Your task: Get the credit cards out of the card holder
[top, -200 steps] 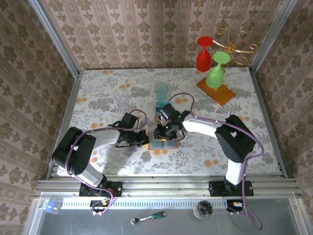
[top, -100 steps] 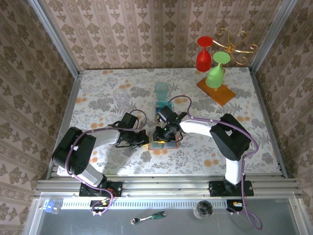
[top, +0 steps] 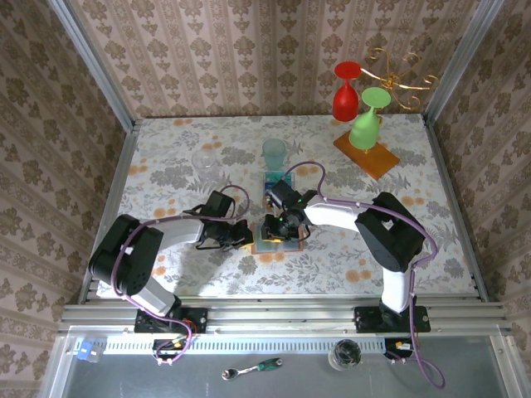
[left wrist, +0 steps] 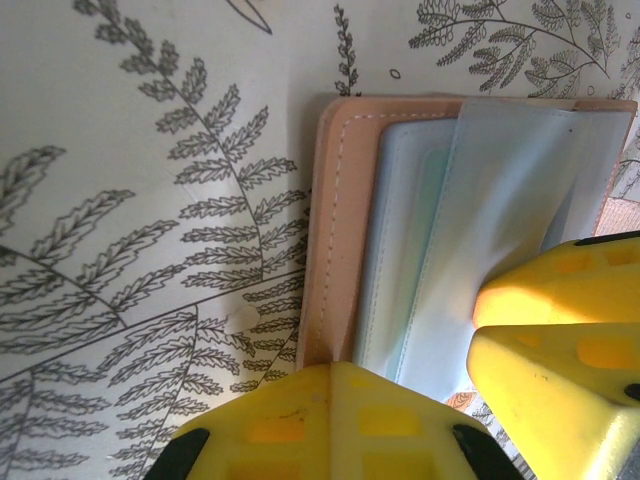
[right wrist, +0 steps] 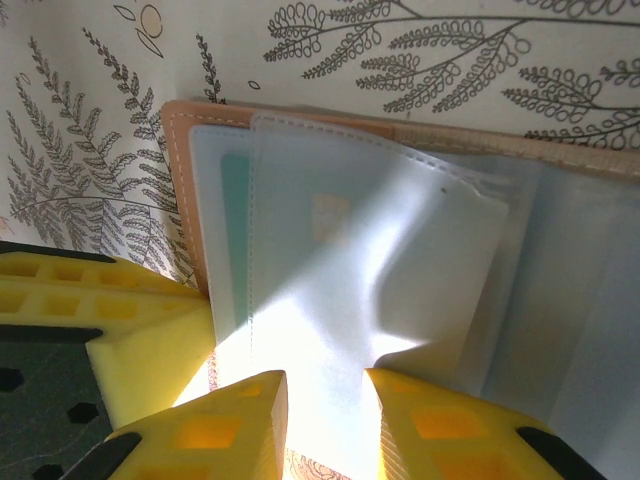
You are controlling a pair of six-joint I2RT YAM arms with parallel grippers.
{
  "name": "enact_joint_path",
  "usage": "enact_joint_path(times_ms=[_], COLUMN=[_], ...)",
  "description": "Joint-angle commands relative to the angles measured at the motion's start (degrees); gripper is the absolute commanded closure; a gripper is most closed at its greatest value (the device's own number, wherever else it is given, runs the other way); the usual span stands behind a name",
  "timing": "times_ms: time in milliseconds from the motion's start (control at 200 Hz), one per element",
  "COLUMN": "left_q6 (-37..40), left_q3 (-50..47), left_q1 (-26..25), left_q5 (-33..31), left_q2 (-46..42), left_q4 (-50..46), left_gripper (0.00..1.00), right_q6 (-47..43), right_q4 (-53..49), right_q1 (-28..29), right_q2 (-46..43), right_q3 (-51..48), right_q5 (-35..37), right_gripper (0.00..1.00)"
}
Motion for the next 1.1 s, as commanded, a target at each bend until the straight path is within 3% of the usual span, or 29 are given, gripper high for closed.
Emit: enact_joint_path(times_ms=[0,595,945,1095], left_q6=[1.3,1.0,-1.7,-2.8], left_q3=[0.5,2.0,4.5,6.1], left_q1=[0.4,0.3,-0.4,-1.6], left_q5=[-1.8,-2.9,-4.4,-4.2], left_q2=[1.6,1.7,-4.4,-4.8], left_q4=[-3.3,-4.7,-6.1,-5.7], left_gripper=[1.00,1.00,1.00,0.93], right_q6=[-1.0,-3.5,-2.3,-2.3], right_q4=[-1.4,15.9,23.9,25.1], right_q1=[-0.5,-5.2,-7.7,-8.4], right_q2=[-1.4,-3.9,-3.8,-3.8], right_q3=[-0.8,-11.2,-16.2,-17.2], right_q5=[1.2,-13.0,-17.4,-18.1], right_gripper=[0.71,0.73,0.75,0.75])
